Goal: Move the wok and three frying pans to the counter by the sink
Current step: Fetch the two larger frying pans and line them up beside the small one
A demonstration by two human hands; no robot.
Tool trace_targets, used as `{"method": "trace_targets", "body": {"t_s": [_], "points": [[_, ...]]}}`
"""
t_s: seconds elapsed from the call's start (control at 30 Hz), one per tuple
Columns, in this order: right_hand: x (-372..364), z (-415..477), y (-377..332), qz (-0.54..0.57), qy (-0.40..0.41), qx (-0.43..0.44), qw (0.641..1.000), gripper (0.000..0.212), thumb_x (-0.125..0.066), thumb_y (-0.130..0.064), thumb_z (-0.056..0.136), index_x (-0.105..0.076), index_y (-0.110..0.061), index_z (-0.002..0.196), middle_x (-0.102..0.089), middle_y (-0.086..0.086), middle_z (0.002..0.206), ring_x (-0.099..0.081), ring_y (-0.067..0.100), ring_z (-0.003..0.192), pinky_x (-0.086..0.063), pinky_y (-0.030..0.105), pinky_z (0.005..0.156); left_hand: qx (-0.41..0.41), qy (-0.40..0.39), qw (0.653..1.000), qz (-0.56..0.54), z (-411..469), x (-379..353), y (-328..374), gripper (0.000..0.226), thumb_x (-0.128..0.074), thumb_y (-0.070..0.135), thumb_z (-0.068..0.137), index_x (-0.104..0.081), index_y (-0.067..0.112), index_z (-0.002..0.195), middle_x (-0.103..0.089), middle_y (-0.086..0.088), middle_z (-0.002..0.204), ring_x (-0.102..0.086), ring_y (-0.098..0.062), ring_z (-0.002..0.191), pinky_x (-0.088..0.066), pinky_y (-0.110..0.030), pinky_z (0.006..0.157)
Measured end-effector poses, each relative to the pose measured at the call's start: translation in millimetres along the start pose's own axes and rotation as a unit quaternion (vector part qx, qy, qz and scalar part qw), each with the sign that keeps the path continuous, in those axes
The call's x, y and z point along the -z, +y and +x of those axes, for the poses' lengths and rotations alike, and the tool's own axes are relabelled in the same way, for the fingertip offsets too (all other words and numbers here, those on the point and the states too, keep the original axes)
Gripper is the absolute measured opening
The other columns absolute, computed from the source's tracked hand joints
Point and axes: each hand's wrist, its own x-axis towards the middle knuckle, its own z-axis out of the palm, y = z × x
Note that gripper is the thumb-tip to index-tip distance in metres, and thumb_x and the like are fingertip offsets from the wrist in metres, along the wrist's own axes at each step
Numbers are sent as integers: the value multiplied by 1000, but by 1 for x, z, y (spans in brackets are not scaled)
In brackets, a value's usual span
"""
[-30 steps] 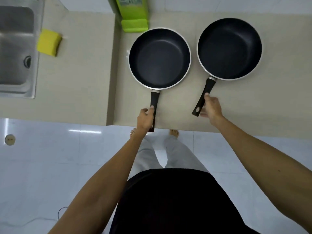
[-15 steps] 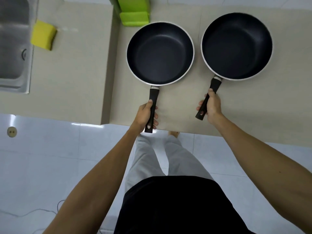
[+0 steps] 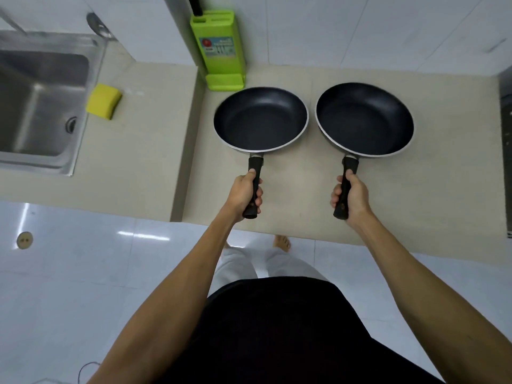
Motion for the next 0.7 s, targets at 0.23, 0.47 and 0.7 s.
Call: {"method": "trace_targets", "body": {"t_s": [0.23, 0.47, 0.7], "points": [[1, -17, -7, -37, 1, 28, 999, 35, -45, -37, 108, -51, -16, 81, -48, -2, 52, -44, 14, 36, -36, 21, 37, -1, -6, 1000, -9, -15, 14, -1, 39, -37, 43, 106, -51, 11, 90, -48, 6, 49, -40, -11, 35, -39, -23, 36], [6, -38, 0, -61, 7, 49, 997, 32, -47, -35, 107, -52, -16, 82, -51, -3, 48, -48, 14, 34, -38, 18, 37, -21, -10, 1000, -18, -45, 41, -16, 40, -36, 45, 105, -50, 11, 90, -48, 5, 51, -39, -12, 35, -37, -23, 38], [-9, -71, 14, -22, -10, 60, 998, 33, -45, -37, 107, -50, -18, 81, -49, -5, 49, -42, 11, 34, -34, 18, 36, -80, -18, 997, -15, -85, 80, -17, 40, -35, 45, 106, -50, 11, 91, -49, 4, 54, -38, -12, 34, -36, -21, 38]]}}
